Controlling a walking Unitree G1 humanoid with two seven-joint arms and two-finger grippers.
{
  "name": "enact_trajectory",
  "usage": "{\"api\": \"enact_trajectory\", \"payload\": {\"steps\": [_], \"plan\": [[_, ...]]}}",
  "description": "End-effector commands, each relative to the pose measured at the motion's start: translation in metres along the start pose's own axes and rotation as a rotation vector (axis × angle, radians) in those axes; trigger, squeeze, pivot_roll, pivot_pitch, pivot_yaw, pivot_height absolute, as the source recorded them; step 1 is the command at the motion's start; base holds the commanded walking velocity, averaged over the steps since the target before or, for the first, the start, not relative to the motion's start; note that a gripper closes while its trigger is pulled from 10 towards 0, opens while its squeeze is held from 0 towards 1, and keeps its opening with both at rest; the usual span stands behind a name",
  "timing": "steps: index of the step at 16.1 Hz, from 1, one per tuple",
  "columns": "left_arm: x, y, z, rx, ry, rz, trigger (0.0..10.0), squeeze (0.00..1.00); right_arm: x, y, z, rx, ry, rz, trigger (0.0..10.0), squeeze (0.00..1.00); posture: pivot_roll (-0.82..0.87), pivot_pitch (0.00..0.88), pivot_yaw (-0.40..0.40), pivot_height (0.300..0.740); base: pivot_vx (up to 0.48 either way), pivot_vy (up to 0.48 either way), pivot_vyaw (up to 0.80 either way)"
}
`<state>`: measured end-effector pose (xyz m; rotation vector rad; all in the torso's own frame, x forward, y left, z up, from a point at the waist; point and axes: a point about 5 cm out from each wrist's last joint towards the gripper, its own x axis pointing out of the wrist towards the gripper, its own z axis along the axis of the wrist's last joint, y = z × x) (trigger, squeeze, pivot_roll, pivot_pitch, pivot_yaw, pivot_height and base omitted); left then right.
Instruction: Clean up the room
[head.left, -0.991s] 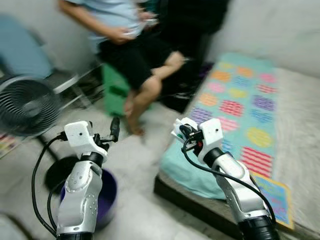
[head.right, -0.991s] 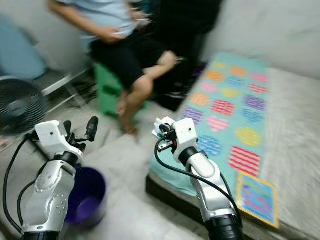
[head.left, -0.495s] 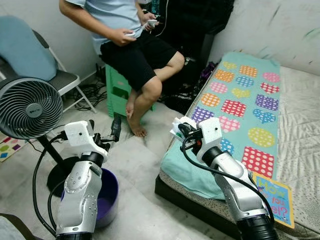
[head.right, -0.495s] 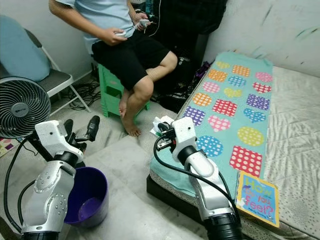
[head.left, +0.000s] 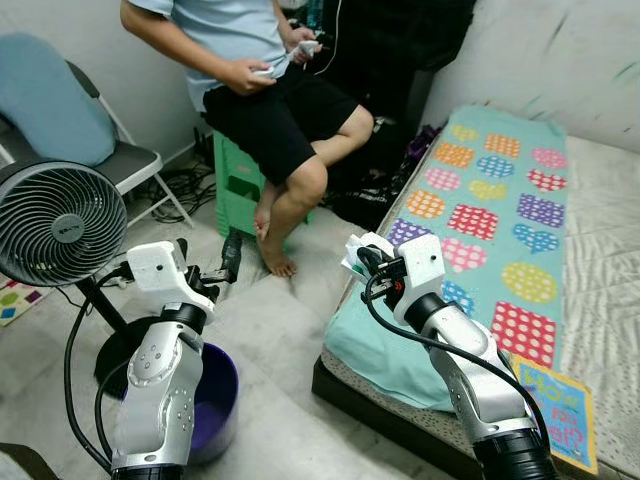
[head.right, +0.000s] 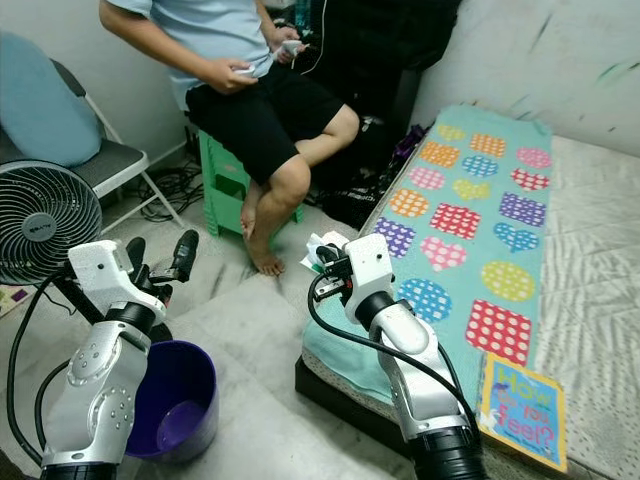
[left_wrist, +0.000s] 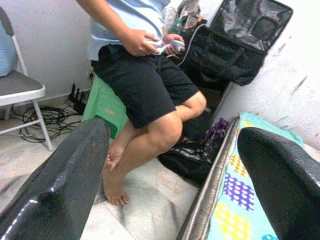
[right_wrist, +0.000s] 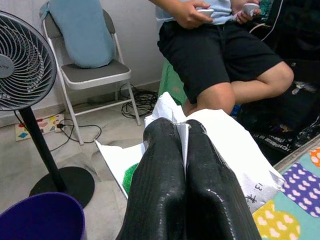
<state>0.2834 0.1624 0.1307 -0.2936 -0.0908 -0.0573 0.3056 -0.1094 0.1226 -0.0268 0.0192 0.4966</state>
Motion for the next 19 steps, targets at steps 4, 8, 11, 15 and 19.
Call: {"api": "enact_trajectory", "payload": {"steps": [4, 8, 11, 15, 19], "plan": [[0.0019, -0.0017, 0.0044, 0.001, -0.019, -0.014, 10.0, 0.0, 0.0028, -0.0013, 0.0054, -0.005, -0.019, -0.001, 10.0, 0.0, -0.09, 0.0, -0.028, 0.74, 0.293, 0.0, 0.0], [0.0024, -0.0011, 0.0042, 0.003, -0.018, -0.009, 10.0, 0.0, 0.0031, -0.0016, 0.0056, -0.003, -0.02, -0.003, 10.0, 0.0, -0.09, 0.0, -0.026, 0.74, 0.06, 0.0, 0.0], [0.0035, -0.0007, 0.0033, 0.006, -0.012, 0.004, 10.0, 0.0, 0.0027, -0.0023, 0.0053, -0.003, -0.02, -0.006, 10.0, 0.0, -0.09, 0.0, -0.025, 0.74, 0.0, 0.0, 0.0], [0.004, 0.0007, 0.0014, 0.01, -0.003, 0.027, 10.0, 0.0, 0.0018, -0.0017, 0.0056, -0.025, -0.022, 0.006, 10.0, 0.0, -0.09, 0.0, -0.025, 0.74, 0.0, 0.0, 0.51], [0.0041, 0.0004, 0.0005, 0.017, 0.001, 0.025, 10.0, 0.0, 0.002, -0.0004, 0.0048, -0.029, -0.021, 0.016, 10.0, 0.0, -0.09, 0.0, -0.025, 0.74, 0.0, 0.0, 0.8]]}}
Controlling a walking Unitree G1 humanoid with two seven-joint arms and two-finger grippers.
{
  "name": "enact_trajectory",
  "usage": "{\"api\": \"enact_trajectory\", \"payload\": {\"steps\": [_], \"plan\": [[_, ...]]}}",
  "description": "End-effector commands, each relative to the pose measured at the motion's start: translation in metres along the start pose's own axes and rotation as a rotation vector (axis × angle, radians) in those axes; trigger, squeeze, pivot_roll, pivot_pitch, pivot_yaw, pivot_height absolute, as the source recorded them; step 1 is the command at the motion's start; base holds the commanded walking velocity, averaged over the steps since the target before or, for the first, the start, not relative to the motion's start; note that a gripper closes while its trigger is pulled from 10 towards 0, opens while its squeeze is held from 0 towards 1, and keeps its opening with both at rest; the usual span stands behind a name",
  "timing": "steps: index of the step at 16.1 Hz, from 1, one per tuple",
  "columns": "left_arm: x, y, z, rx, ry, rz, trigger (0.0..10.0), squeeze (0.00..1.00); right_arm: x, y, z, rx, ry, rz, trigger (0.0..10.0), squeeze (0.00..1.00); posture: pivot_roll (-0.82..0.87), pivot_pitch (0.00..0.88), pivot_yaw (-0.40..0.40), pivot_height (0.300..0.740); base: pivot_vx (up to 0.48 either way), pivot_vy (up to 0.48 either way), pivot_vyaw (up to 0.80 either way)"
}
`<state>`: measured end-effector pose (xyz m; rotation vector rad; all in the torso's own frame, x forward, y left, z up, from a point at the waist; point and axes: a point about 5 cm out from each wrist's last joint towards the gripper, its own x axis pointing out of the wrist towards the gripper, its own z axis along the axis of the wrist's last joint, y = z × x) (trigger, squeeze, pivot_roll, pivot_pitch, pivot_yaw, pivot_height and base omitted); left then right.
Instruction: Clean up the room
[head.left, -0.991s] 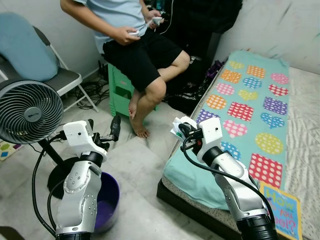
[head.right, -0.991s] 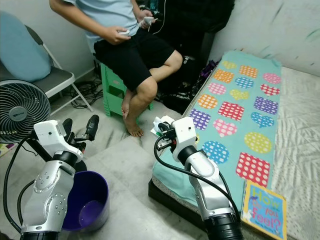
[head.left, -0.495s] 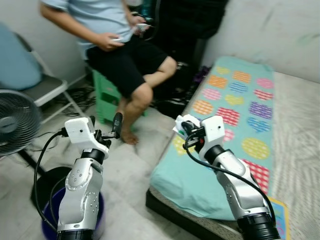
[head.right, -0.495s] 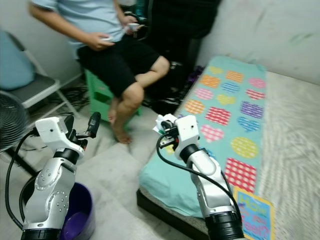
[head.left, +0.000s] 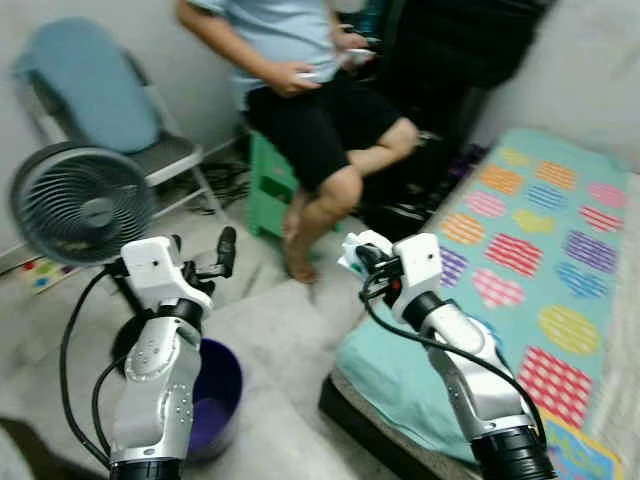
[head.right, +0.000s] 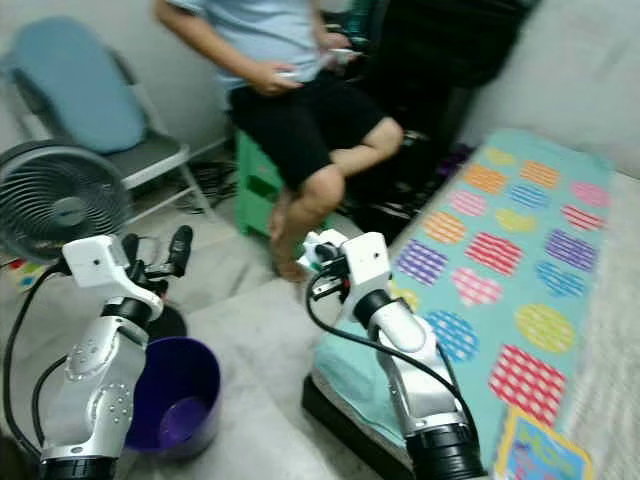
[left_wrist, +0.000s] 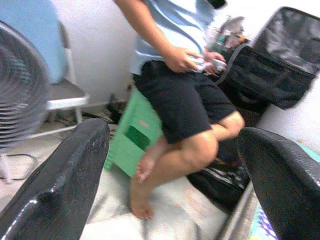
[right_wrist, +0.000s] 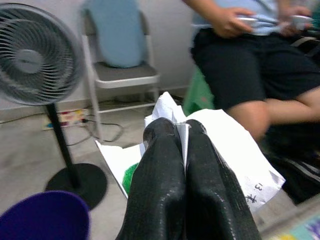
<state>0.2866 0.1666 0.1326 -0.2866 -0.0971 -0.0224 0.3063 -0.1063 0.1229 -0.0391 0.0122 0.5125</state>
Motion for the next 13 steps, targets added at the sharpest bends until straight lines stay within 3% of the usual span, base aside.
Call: {"api": "enact_trajectory", "payload": {"steps": [1, 3, 5, 6, 9, 12, 13], "plan": [[0.001, -0.003, -0.003, 0.009, 0.014, -0.007, 10.0, 0.0, 0.0, -0.002, 0.004, -0.018, -0.017, 0.004, 10.0, 0.0, -0.09, 0.0, -0.024, 0.74, 0.0, 0.0, 0.8], [-0.002, 0.0, -0.005, 0.018, 0.023, 0.003, 10.0, 0.0, 0.0, -0.002, 0.004, -0.03, -0.019, 0.01, 10.0, 0.0, -0.09, 0.0, -0.023, 0.74, 0.0, 0.0, 0.8], [-0.009, 0.015, -0.006, 0.034, 0.041, 0.049, 10.0, 0.0, -0.004, -0.005, 0.006, -0.059, -0.03, 0.003, 10.0, 0.0, -0.09, 0.0, -0.025, 0.74, 0.0, 0.0, 0.52], [-0.015, 0.03, -0.005, 0.005, 0.045, 0.119, 10.0, 0.0, -0.006, -0.01, 0.007, -0.069, -0.036, -0.021, 10.0, 0.0, -0.08, 0.0, -0.031, 0.74, 0.0, 0.0, 0.6], [-0.029, 0.059, -0.012, -0.196, 0.088, 0.285, 10.0, 0.0, -0.009, -0.021, 0.009, -0.049, -0.045, -0.065, 10.0, 0.0, -0.07, 0.0, -0.044, 0.74, 0.0, 0.0, 0.0], [-0.04, 0.056, -0.017, -0.227, 0.121, 0.272, 10.0, 0.0, -0.01, -0.021, 0.008, -0.043, -0.046, -0.063, 10.0, 0.0, -0.07, 0.0, -0.051, 0.74, 0.0, 0.0, 0.0], [-0.042, 0.054, -0.018, -0.161, 0.144, 0.239, 10.0, 0.0, -0.01, -0.021, 0.008, -0.043, -0.047, -0.062, 10.0, 0.0, -0.07, 0.0, -0.052, 0.74, 0.0, 0.0, 0.0]]}}
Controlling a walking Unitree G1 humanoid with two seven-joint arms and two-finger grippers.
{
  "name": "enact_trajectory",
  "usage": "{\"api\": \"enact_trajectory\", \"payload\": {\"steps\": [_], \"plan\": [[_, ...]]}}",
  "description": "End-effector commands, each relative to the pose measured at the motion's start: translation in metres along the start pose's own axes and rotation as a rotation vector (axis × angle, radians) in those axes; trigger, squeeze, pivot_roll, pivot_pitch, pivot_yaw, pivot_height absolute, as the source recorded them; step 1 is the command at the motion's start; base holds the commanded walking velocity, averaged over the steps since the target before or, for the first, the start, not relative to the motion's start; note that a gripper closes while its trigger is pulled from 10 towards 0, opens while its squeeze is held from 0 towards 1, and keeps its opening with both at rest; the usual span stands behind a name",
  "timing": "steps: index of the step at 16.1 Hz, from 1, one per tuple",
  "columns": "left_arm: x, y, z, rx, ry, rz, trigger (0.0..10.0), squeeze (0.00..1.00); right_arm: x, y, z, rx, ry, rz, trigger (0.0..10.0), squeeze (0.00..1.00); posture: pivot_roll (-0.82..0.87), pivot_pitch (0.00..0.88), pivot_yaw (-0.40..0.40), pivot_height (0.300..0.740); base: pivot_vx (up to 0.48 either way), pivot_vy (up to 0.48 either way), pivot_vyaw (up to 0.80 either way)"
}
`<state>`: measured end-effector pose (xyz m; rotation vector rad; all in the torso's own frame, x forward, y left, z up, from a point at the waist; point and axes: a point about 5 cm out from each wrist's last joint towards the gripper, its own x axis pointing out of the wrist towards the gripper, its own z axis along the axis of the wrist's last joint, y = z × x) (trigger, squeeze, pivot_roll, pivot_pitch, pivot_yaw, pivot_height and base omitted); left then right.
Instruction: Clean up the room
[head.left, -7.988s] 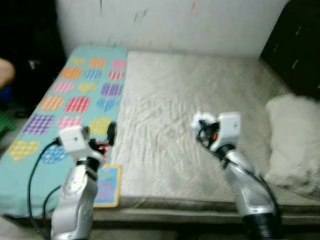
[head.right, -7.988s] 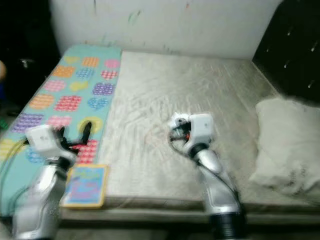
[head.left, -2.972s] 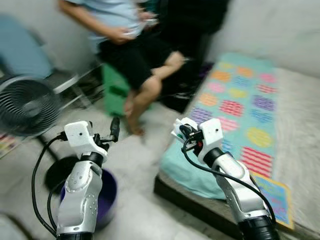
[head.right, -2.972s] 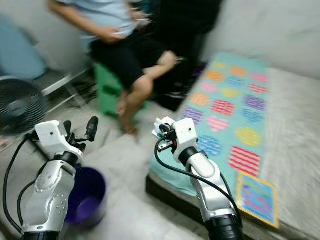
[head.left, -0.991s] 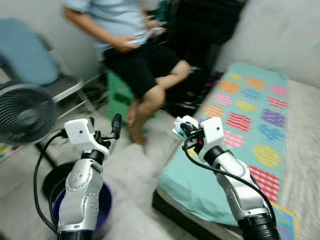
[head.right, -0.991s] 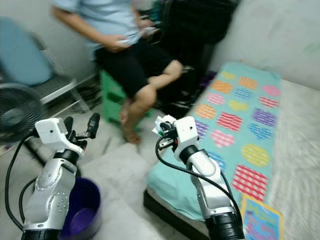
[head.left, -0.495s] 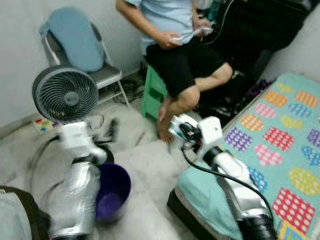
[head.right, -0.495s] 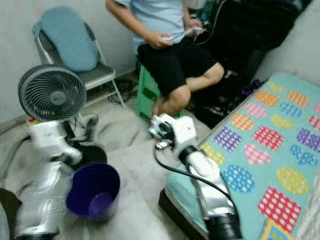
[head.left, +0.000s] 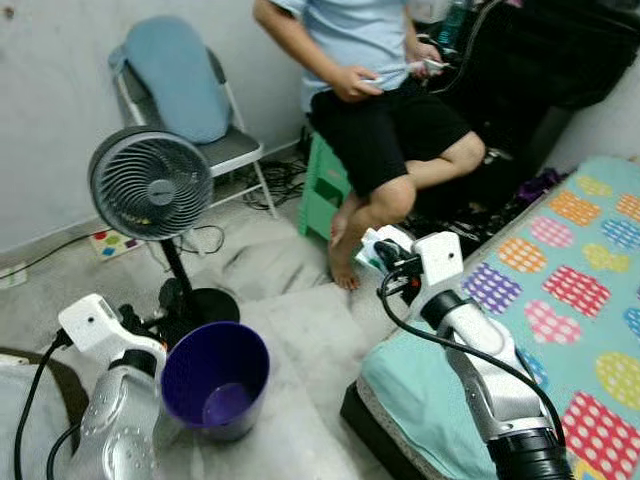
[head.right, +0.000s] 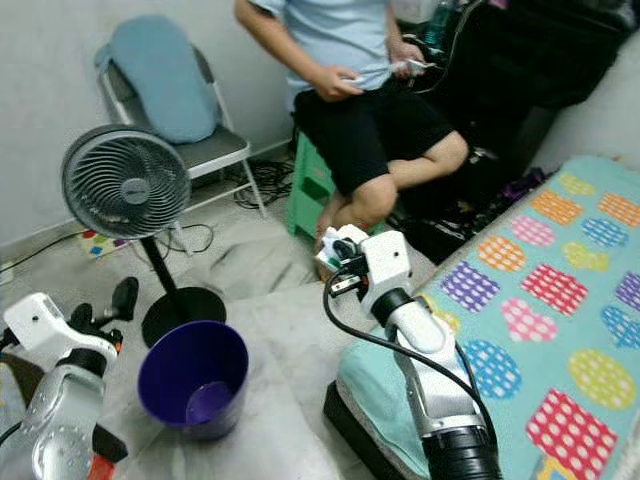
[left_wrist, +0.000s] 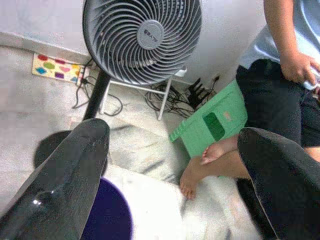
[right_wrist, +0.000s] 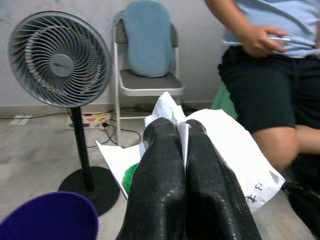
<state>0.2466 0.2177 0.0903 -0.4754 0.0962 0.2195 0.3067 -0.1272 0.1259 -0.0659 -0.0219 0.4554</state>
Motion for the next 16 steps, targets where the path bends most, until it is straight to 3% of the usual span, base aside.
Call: {"api": "enact_trajectory", "payload": {"steps": [1, 2, 4, 5, 6, 8, 13, 16], "plan": [[0.0, -0.009, 0.003, 0.088, -0.006, -0.063, 10.0, 0.0, 0.0, -0.002, 0.005, -0.01, -0.022, -0.004, 10.0, 0.0, -0.07, 0.0, -0.052, 0.74, 0.0, 0.0, 0.0], [0.0, -0.017, 0.006, 0.16, -0.025, -0.117, 10.0, 0.0, 0.001, -0.002, 0.005, -0.011, -0.021, -0.003, 10.0, 0.0, -0.07, 0.0, -0.05, 0.74, 0.0, 0.0, 0.0], [-0.001, -0.031, 0.01, 0.109, -0.047, -0.216, 10.0, 0.0, 0.002, -0.001, 0.005, -0.011, -0.024, -0.004, 10.0, 0.0, -0.07, 0.0, -0.046, 0.74, 0.0, 0.0, 0.0], [0.004, -0.033, 0.004, 0.273, 0.026, -0.197, 10.0, 0.0, 0.003, 0.001, 0.006, -0.02, -0.026, -0.005, 10.0, 0.0, -0.07, 0.0, -0.044, 0.74, 0.0, 0.0, 0.0], [0.006, -0.033, 0.002, 0.414, 0.04, -0.186, 10.0, 0.0, 0.003, 0.001, 0.006, -0.034, -0.024, -0.004, 10.0, 0.0, -0.07, 0.0, -0.042, 0.74, 0.0, 0.0, 0.0], [0.01, -0.033, 0.003, 0.535, 0.02, -0.163, 10.0, 0.0, 0.004, 0.002, 0.006, -0.04, -0.023, -0.005, 10.0, 0.0, -0.07, 0.0, -0.041, 0.74, 0.0, 0.0, 0.0], [0.013, -0.028, 0.005, 0.555, 0.016, -0.108, 10.0, 0.0, 0.003, -0.002, 0.006, -0.066, -0.023, -0.027, 10.0, 0.0, -0.07, 0.0, -0.042, 0.74, 0.0, 0.0, 0.0], [0.012, -0.028, 0.003, 0.585, 0.02, -0.103, 10.0, 0.0, 0.003, 0.001, 0.005, -0.066, -0.024, -0.024, 10.0, 0.0, -0.07, 0.0, -0.042, 0.74, 0.0, 0.0, 0.74]]}}
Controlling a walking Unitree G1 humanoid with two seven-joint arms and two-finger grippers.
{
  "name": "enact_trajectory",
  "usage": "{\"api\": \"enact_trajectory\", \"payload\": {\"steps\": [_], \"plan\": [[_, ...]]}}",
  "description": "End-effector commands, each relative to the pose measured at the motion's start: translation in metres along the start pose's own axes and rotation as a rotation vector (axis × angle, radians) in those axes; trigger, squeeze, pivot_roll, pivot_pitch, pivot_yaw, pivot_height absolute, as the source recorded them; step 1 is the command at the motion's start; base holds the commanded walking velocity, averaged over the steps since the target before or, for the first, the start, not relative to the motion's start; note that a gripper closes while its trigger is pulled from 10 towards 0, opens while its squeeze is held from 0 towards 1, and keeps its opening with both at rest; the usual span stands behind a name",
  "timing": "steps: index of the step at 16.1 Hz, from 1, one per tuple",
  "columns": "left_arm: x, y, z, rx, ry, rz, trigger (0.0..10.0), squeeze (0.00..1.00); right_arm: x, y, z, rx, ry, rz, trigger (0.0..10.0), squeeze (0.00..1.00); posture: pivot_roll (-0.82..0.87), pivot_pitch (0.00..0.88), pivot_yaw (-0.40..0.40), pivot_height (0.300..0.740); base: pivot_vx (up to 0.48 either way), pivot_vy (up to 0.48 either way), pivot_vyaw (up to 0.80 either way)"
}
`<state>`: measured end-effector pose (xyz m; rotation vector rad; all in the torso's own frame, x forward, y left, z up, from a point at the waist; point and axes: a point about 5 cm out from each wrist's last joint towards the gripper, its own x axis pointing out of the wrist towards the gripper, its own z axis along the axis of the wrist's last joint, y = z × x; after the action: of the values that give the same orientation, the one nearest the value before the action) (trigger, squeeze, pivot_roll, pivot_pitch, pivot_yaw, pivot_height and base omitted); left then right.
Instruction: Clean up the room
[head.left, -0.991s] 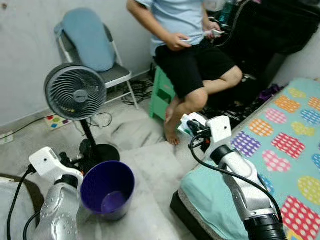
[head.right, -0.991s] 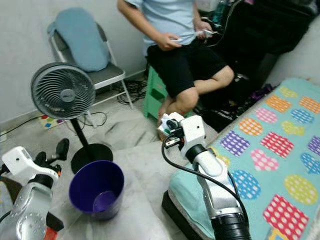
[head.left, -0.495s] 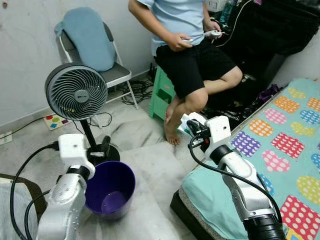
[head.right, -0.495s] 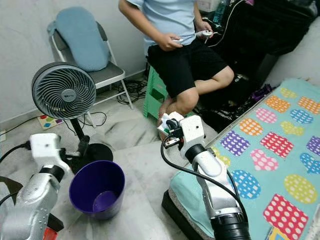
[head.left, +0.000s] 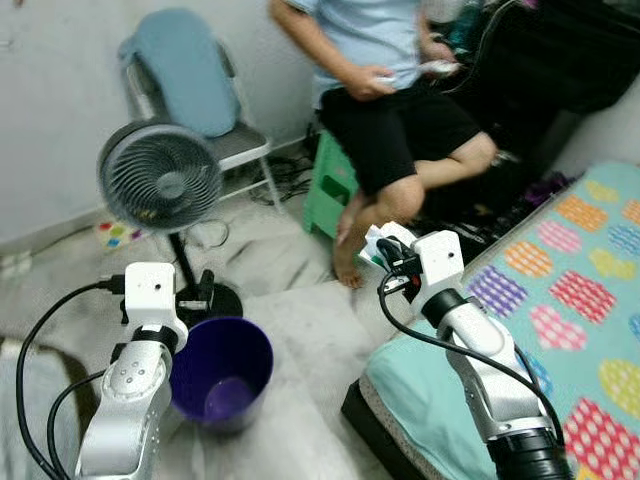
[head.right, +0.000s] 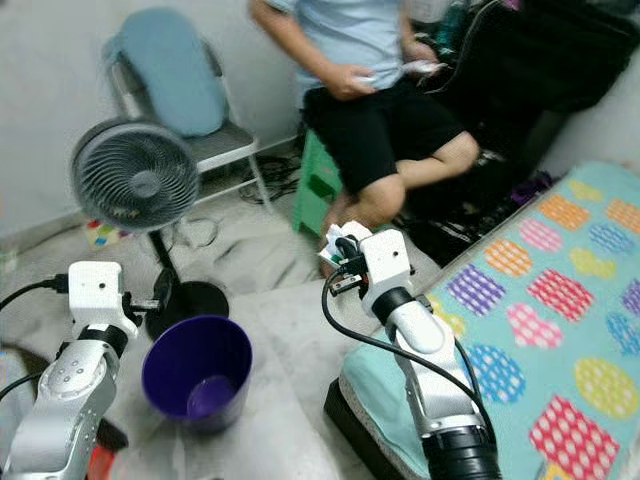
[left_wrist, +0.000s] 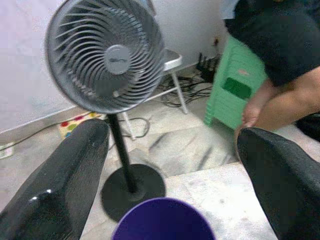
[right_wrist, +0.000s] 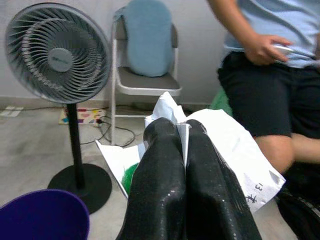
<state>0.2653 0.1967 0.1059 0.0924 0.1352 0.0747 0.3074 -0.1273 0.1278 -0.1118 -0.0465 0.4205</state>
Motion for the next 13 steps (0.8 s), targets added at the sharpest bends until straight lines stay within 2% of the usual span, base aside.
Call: {"api": "enact_trajectory", "payload": {"steps": [1, 7, 9, 13], "plan": [[-0.0016, -0.0006, -0.0024, 0.003, 0.013, -0.003, 10.0, 0.0, 0.0021, 0.0031, 0.0034, -0.01, -0.013, 0.013, 10.0, 0.0, -0.07, 0.0, -0.041, 0.74, 0.0, 0.0, 0.8], [-0.0055, -0.0023, -0.0015, -0.025, -0.006, -0.022, 10.0, 0.0, -0.0016, 0.0078, 0.0009, 0.009, -0.007, 0.024, 10.0, 0.0, -0.07, 0.0, -0.035, 0.74, 0.0, 0.0, 0.73], [-0.0041, -0.0068, 0.0036, -0.058, -0.041, -0.051, 10.0, 0.0, -0.0022, 0.0076, 0.0008, 0.009, -0.004, 0.026, 10.0, 0.0, -0.07, 0.0, -0.037, 0.74, 0.0, 0.0, 0.67], [-0.0048, -0.01, 0.0061, -0.089, -0.059, -0.065, 10.0, 0.0, -0.0022, 0.0081, 0.0018, 0.004, -0.003, 0.036, 10.0, 0.0, -0.08, 0.0, -0.041, 0.74, 0.0, 0.0, 0.0]]}}
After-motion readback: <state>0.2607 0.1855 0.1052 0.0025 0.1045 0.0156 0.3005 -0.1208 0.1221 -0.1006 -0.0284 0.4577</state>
